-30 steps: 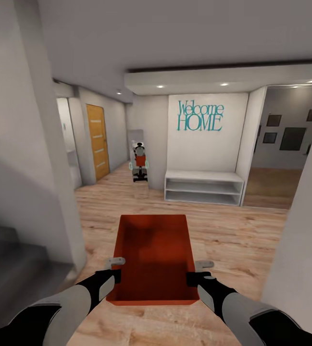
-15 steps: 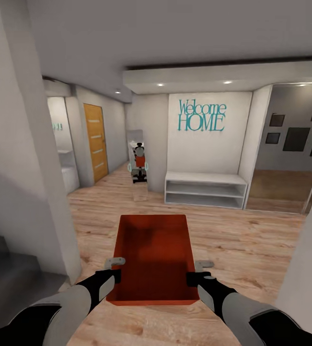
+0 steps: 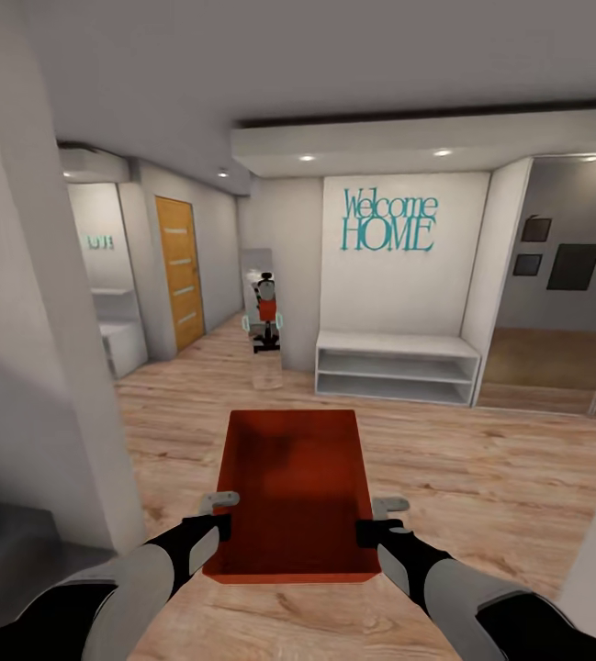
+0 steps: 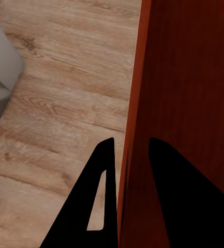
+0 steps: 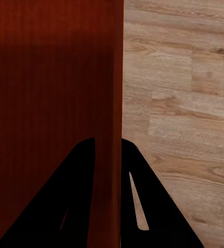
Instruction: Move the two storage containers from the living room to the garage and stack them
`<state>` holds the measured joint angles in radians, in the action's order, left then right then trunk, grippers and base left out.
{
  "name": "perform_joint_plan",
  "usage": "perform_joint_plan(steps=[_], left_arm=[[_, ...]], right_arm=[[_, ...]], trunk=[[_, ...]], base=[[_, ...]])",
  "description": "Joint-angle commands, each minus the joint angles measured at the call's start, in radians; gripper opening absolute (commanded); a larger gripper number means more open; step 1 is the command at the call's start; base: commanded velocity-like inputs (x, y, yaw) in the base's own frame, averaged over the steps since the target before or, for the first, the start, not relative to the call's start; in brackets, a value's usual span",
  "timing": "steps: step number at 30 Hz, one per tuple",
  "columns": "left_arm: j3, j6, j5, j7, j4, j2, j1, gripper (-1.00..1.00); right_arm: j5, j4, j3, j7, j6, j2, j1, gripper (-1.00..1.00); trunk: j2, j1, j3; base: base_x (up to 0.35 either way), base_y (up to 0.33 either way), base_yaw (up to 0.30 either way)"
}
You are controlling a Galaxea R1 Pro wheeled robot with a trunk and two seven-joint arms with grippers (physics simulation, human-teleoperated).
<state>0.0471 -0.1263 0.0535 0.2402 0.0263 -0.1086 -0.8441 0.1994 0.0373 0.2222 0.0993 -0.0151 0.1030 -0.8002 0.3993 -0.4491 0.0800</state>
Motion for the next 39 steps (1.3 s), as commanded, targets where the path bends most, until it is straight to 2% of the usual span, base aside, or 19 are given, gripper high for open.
perform_joint_plan(steps=[1,39], left_arm=[[0.023,-0.006,0.002,0.057,0.001,0.049,0.0,-1.0],[0.023,-0.006,0.002,0.057,0.001,0.049,0.0,-1.0]], right_arm=[[0.005,0.003,-0.027,0.054,0.0,0.0,-0.001,-1.0],[0.003,0.003,-0.027,0.051,0.004,-0.001,-0.001,-1.0]], trunk=[[0.001,-0.001,0.0],[0.001,-0.001,0.0]], base=[[0.322,0.0,0.0],[0.322,0.0,0.0]])
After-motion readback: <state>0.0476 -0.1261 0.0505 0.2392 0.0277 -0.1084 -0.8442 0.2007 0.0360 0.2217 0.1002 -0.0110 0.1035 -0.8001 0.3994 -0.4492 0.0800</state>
